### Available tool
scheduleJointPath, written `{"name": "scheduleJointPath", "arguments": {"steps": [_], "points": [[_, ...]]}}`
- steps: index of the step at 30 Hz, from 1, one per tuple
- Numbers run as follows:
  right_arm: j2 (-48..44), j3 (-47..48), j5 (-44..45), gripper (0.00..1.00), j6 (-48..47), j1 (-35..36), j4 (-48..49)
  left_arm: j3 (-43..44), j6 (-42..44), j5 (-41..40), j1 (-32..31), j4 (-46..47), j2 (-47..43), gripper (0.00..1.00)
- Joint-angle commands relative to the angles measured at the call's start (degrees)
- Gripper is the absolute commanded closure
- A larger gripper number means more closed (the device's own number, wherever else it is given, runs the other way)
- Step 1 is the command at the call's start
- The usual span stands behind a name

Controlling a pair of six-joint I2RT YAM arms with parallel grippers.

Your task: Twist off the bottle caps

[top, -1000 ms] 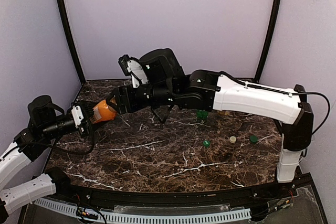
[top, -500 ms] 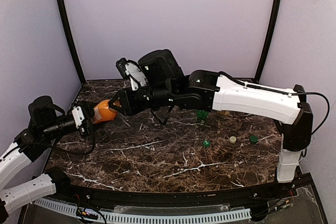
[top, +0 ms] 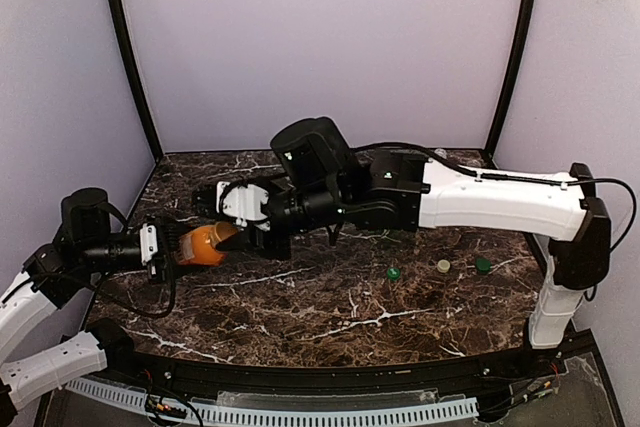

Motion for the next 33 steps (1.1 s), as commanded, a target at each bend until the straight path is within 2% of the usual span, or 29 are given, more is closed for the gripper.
{"name": "scheduleJointPath", "arguments": {"steps": [1, 4, 7, 14, 18, 20, 21, 22, 23, 25, 27, 30, 33], "points": [[-2.7, -5.5, -4.2, 1.00, -30.6, 4.8, 4.4, 2.3, 5.3, 6.8, -0.3, -9.8, 0.6, 0.93], [-2.8, -6.4, -1.0, 1.00, -39.3, 5.8, 4.9, 2.7, 7.4, 6.9, -0.4, -12.5, 0.8, 0.93], [-3.4, -6.6, 2.1, 1.00, -43.4, 6.3, 7.3, 2.5, 7.9, 6.4, -0.4, -12.7, 0.9, 0.93], [-9.1, -12.8, 10.3, 1.00, -46.8, 6.2, 17.9, 1.5, 8.0, 5.2, -0.4, -12.4, 0.4, 0.93], [-11.1, -17.8, 20.7, 1.00, -45.2, 5.4, 26.5, 0.9, 5.8, 3.9, -0.4, -10.0, 0.1, 0.93], [-10.5, -18.1, 29.2, 1.00, -35.8, 3.4, 32.8, -0.1, 2.6, 2.3, -0.3, -7.0, -0.5, 0.93], [-9.4, -15.4, 34.5, 1.00, -28.4, 1.9, 30.8, -0.5, 1.4, 1.7, -0.3, -4.3, -0.8, 0.93], [-7.8, -11.3, 38.0, 1.00, -18.8, 0.0, 24.2, -1.3, -1.0, 0.4, -0.3, -2.9, -1.2, 0.93], [-6.1, -3.9, 38.6, 1.00, -8.1, -2.6, 10.9, -2.0, -2.1, -0.2, -0.3, -0.3, -1.4, 0.93], [-2.1, 5.6, 33.2, 1.00, 13.4, -6.6, -7.5, -2.6, -5.4, -1.9, -0.3, 3.0, -1.5, 0.93], [1.2, 10.5, 25.9, 1.00, 30.6, -10.1, -19.3, -3.2, -8.7, -3.5, -0.2, 6.0, -1.3, 0.93], [3.1, 8.8, 17.3, 1.00, 47.9, -14.1, -25.5, -4.0, -13.3, -5.8, -0.1, 9.5, -1.3, 0.93], [3.1, 2.0, 15.0, 1.00, 55.6, -14.9, -25.0, -4.9, -14.6, -5.7, 0.0, 11.1, -1.6, 0.93]]}}
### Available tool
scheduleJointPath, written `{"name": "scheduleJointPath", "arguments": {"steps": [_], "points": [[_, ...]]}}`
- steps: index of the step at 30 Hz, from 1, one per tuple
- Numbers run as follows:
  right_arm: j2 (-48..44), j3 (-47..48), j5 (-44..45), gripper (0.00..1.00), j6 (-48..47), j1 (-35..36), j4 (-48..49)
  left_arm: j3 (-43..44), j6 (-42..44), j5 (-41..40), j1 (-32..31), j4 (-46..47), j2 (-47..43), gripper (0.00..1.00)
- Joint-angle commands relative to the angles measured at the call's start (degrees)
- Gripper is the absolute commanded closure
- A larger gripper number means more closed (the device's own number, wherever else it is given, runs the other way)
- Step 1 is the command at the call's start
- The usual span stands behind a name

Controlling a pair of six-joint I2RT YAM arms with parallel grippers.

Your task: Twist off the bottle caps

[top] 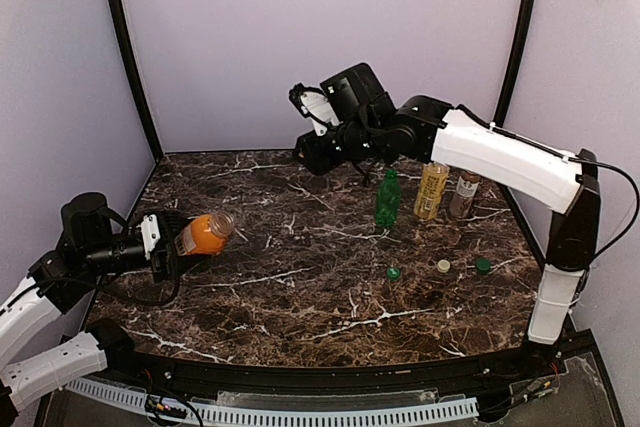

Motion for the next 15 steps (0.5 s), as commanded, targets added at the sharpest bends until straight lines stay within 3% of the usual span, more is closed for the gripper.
{"name": "scheduleJointPath", "arguments": {"steps": [1, 8, 15], "points": [[2.7, -7.9, -7.0, 1.00, 26.3, 0.5, -12.1, -1.6, -5.9, -1.8, 0.3, 6.2, -0.5, 0.93], [6.5, -19.1, -6.6, 1.00, 31.1, 0.6, -8.0, -2.6, -6.4, -1.4, 0.5, 6.4, -1.3, 0.92], [11.5, -23.5, -3.4, 1.00, 31.6, 0.6, -6.4, -2.5, -6.6, -1.4, 0.7, 6.1, -1.5, 0.92]]}}
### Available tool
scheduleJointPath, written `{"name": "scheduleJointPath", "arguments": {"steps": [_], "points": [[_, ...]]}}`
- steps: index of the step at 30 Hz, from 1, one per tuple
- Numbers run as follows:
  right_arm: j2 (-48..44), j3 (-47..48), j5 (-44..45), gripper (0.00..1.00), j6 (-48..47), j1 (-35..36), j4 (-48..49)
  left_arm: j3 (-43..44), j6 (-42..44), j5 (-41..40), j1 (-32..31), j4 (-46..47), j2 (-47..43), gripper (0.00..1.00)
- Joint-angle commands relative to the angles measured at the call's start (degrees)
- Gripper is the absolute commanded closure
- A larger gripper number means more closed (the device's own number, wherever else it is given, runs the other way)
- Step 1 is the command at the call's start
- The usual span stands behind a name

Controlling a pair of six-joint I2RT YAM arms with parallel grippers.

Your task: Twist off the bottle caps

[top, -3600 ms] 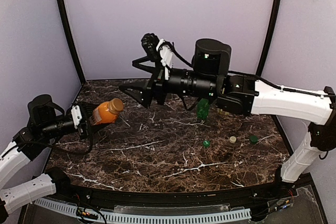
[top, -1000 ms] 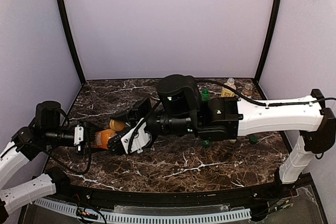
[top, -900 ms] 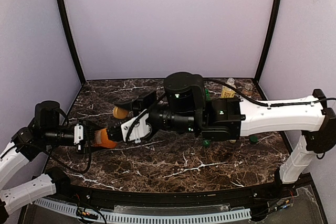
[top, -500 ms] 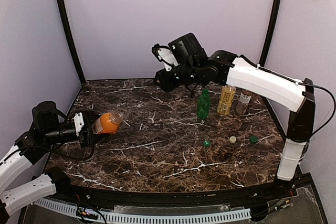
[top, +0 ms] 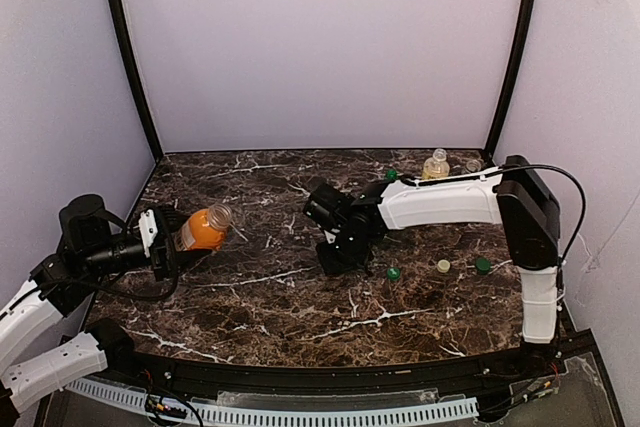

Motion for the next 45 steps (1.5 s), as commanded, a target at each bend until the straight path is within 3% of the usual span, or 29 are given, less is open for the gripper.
{"name": "scheduleJointPath", "arguments": {"steps": [1, 11, 12, 16, 19, 23, 24, 30, 33, 36, 40, 45], "points": [[1.4, -2.8, 2.5, 1.00, 2.4, 0.0, 2.7, -0.8, -1.0, 0.0, 0.4, 1.4, -0.6, 0.92], [4.2, -4.8, 2.8, 0.99, 3.2, -0.3, 6.5, -0.6, -1.2, 0.3, 0.7, 1.6, -0.6, 0.92], [4.1, -4.8, 3.0, 0.94, 3.2, -0.3, 6.4, -0.5, -1.1, 0.4, 0.7, 1.6, -0.6, 0.92], [3.8, -5.2, 3.0, 0.56, 3.0, -0.3, 6.1, -0.4, -1.3, 0.6, 0.8, 1.7, -0.6, 0.92], [3.1, -4.7, 2.5, 0.39, 2.3, -0.2, 5.4, -0.4, -1.3, 0.8, 0.8, 1.9, -0.5, 0.92], [1.2, -2.0, 0.8, 0.08, -0.2, -0.2, 4.1, -0.2, -1.4, 1.0, 0.9, 2.0, -0.4, 0.92], [0.5, 0.0, -0.1, 0.05, -1.6, -0.3, 3.7, -0.2, -1.4, 1.0, 0.9, 2.0, -0.4, 0.92], [-6.7, 8.5, -6.6, 0.03, -23.9, 2.8, 7.6, 0.3, -2.8, 2.5, 0.9, 2.7, -0.4, 0.90], [-13.1, 4.7, -13.9, 0.05, -38.5, 6.1, 18.0, 0.6, -3.7, 4.1, 0.9, 2.9, -0.3, 0.89], [-20.6, -4.9, -26.4, 0.06, -46.7, 7.3, 35.8, 1.3, -4.5, 5.2, 1.0, 2.9, -0.2, 0.89], [-24.7, -14.7, -36.7, 0.05, -44.2, 7.3, 64.8, 2.0, -5.4, 6.9, 1.1, 2.9, 0.0, 0.88], [-16.8, -9.1, -39.2, 0.15, -38.0, 8.1, 74.0, 2.6, -6.2, 8.1, 1.2, 3.8, 0.7, 0.89]]}}
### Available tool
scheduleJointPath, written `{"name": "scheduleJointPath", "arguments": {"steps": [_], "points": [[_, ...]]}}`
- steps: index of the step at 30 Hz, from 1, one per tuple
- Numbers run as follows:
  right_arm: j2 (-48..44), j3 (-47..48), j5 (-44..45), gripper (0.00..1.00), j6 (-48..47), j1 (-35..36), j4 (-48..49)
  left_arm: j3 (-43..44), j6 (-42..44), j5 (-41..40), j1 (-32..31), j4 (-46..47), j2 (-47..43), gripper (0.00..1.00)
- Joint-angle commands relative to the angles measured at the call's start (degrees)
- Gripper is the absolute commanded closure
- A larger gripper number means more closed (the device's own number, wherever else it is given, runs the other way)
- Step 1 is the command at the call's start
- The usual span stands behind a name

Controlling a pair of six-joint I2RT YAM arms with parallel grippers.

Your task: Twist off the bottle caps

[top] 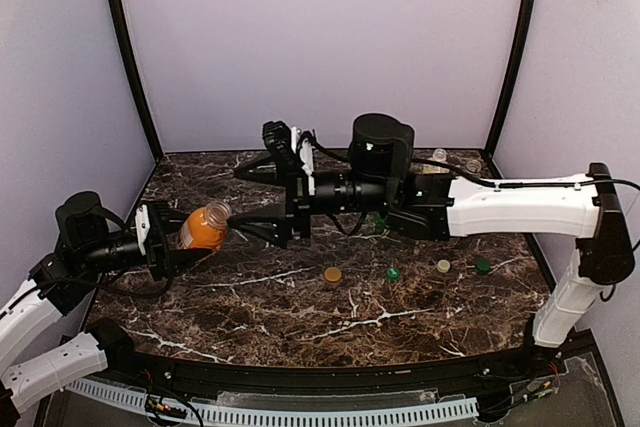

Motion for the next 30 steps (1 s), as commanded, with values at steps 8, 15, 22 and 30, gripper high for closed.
{"name": "scheduleJointPath", "arguments": {"steps": [8, 15, 22, 30], "points": [[12.4, 4.7, -3.6, 0.20, 3.3, 0.4, 20.7, 2.9, -2.4, 2.8, 0.7, 1.6, 0.9, 0.88], [16.4, 5.0, -3.3, 0.36, 5.3, 0.3, 22.4, 3.0, -2.1, 3.1, 0.7, 1.7, 1.0, 0.88], [17.5, 6.5, -3.5, 0.54, 5.3, 0.1, 20.3, 3.2, -2.0, 3.2, 0.7, 1.5, 1.0, 0.88], [15.8, 5.1, -5.0, 1.00, 5.7, 0.1, 21.1, 2.5, -1.8, 3.0, 0.7, 1.4, 0.6, 0.61]]}}
